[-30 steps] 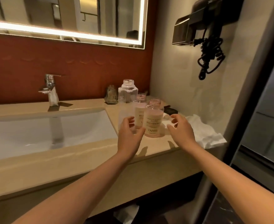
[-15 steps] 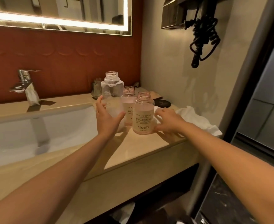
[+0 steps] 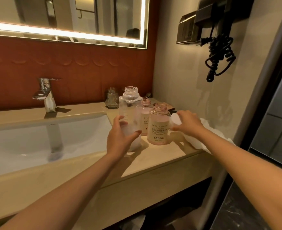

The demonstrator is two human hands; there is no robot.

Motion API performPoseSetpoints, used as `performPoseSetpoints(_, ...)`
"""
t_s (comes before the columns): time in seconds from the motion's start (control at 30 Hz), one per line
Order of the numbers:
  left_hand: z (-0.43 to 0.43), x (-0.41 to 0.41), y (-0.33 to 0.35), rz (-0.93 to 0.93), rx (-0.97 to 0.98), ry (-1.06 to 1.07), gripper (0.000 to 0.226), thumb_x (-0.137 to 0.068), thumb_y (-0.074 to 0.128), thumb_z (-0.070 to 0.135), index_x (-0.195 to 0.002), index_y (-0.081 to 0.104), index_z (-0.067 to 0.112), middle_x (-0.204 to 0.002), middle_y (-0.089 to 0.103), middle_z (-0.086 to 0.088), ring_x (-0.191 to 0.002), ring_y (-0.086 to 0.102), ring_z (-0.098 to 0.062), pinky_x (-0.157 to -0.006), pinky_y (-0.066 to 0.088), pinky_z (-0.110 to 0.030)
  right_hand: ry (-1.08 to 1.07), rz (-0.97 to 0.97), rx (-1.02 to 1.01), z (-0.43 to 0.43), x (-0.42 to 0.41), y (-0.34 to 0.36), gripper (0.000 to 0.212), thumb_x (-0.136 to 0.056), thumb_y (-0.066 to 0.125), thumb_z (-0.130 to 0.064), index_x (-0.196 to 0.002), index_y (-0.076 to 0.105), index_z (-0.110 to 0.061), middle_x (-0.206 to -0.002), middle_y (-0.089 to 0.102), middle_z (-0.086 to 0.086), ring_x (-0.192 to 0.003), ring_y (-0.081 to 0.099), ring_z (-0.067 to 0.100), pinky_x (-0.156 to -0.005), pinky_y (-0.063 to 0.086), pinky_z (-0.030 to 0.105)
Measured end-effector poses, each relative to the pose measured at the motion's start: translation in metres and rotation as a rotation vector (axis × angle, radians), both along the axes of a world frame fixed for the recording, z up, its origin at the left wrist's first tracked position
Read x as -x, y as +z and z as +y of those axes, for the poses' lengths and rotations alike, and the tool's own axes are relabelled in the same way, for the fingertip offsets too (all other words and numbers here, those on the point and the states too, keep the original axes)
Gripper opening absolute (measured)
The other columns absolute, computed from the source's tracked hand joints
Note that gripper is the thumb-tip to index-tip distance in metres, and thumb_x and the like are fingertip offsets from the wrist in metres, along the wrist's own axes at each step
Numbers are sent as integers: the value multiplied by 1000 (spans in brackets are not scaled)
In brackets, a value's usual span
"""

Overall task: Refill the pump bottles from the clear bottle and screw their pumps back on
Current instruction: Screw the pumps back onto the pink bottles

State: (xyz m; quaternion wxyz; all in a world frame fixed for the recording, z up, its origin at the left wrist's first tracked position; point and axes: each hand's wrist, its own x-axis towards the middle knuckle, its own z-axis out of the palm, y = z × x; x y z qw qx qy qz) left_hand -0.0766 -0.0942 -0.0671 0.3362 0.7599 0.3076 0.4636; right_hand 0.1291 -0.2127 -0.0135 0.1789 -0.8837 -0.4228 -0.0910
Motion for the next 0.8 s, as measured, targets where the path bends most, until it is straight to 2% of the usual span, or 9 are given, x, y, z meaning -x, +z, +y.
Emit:
performPoseSetpoints(0.17,-5,2,2,31,18,9,79,-68,80,39,-131,34,25,-127,54,-3,-110,55,-22,-88,48,-35,-39,-29,-299,-8,19,56,64,-75,69,-38,-131,46,-16,-128,49,11,-118,41,33,-87,35,34)
performPoseSetpoints(0.27,-6,3,2,38,26,16,79,-67,79,42,-130,35,26,-125,55,-1,-109,56,-21,-84,47,-30,105,106,-490,-3,49,84,67,-77,70,-37,-135,42,-19,-133,45,8,-121,40,29,-97,40,41)
performPoseSetpoints(0.3,-7,3,2,40,24,16,79,-67,79,43,-130,35,26,-124,56,-1,-108,56,-20,-83,47,-30,168,171,-521,0,59,90,67,-77,71,-36,-135,42,-19,-133,46,7,-120,42,27,-96,43,42)
performPoseSetpoints(0.37,-7,3,1,43,30,20,79,-67,79,43,-130,36,26,-123,56,-1,-107,56,-20,-83,47,-30,297,261,-541,7,80,99,64,-77,72,-33,-133,44,-21,-129,47,3,-112,45,21,-82,48,33)
performPoseSetpoints(0.43,-7,3,1,47,34,18,79,-67,79,42,-130,36,26,-121,57,-1,-107,56,-20,-83,47,-30,427,308,-517,15,99,107,61,-76,73,-31,-131,46,-22,-120,47,-3,-104,46,15,-67,43,20)
performPoseSetpoints(0.47,-7,2,1,51,34,17,79,-67,79,42,-130,36,25,-121,57,-1,-107,56,-20,-83,46,-30,471,314,-485,19,105,111,61,-76,73,-30,-131,47,-22,-118,47,-5,-103,46,14,-65,43,18)
performPoseSetpoints(0.6,-4,2,0,63,42,10,80,-67,79,43,-132,35,24,-125,55,-2,-111,55,-21,-86,47,-33,503,300,-308,35,116,124,63,-75,74,-27,-132,47,-20,-127,46,0,-111,45,18,-85,48,30)
performPoseSetpoints(0.7,-4,2,1,72,48,8,81,-68,78,44,-133,33,25,-128,54,-2,-113,55,-22,-87,49,-36,543,288,-145,41,120,130,57,-78,72,-25,-130,49,-20,-116,46,-5,-102,46,13,-69,41,17)
performPoseSetpoints(0.8,-4,2,0,72,48,4,81,-68,78,43,-133,32,25,-128,55,-2,-113,55,-22,-87,49,-36,544,271,-69,47,123,131,54,-81,68,-24,-130,48,-19,-115,45,-6,-97,45,9,-65,38,15)
